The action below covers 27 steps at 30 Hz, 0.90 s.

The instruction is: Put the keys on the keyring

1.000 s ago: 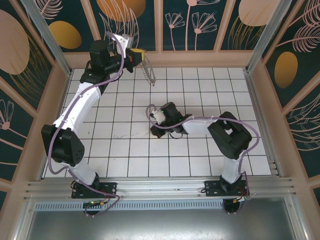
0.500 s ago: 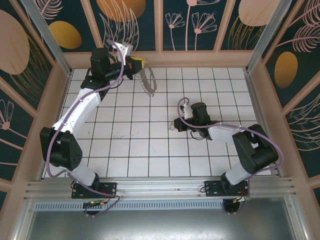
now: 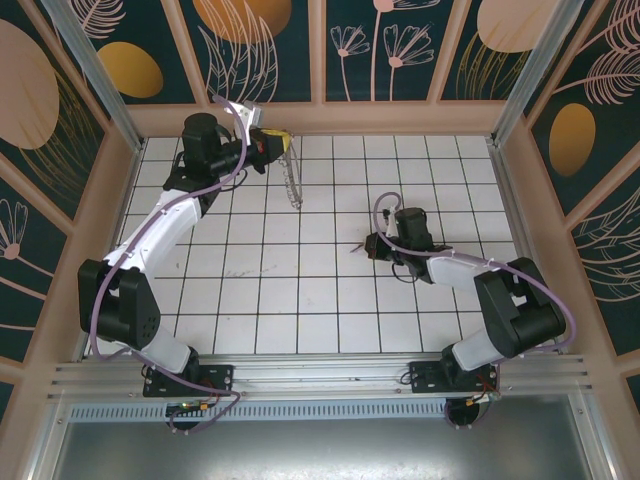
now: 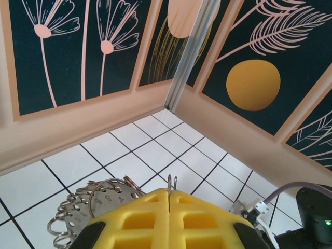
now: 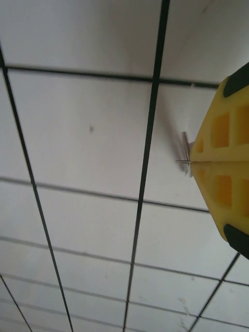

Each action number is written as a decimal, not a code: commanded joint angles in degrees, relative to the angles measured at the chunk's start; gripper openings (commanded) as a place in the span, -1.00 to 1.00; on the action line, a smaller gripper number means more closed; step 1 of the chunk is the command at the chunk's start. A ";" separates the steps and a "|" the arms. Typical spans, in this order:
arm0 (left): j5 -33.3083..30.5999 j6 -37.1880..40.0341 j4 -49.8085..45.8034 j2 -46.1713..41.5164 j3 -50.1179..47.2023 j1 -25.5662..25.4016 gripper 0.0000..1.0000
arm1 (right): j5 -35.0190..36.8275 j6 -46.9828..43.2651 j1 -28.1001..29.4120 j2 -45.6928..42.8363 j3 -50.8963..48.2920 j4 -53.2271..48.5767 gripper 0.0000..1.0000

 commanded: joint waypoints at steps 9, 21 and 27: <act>2.93 -3.44 7.62 -0.08 -0.04 0.45 -1.00 | 2.37 5.73 -2.00 4.23 2.52 -2.60 -1.00; 3.38 -3.85 8.20 -0.11 -0.22 0.35 -1.00 | 0.02 6.38 -3.51 4.99 4.60 -1.84 -0.56; 3.78 -3.99 8.66 -0.49 -0.83 0.35 -1.00 | 3.62 7.23 -3.69 2.39 6.37 -6.84 -0.34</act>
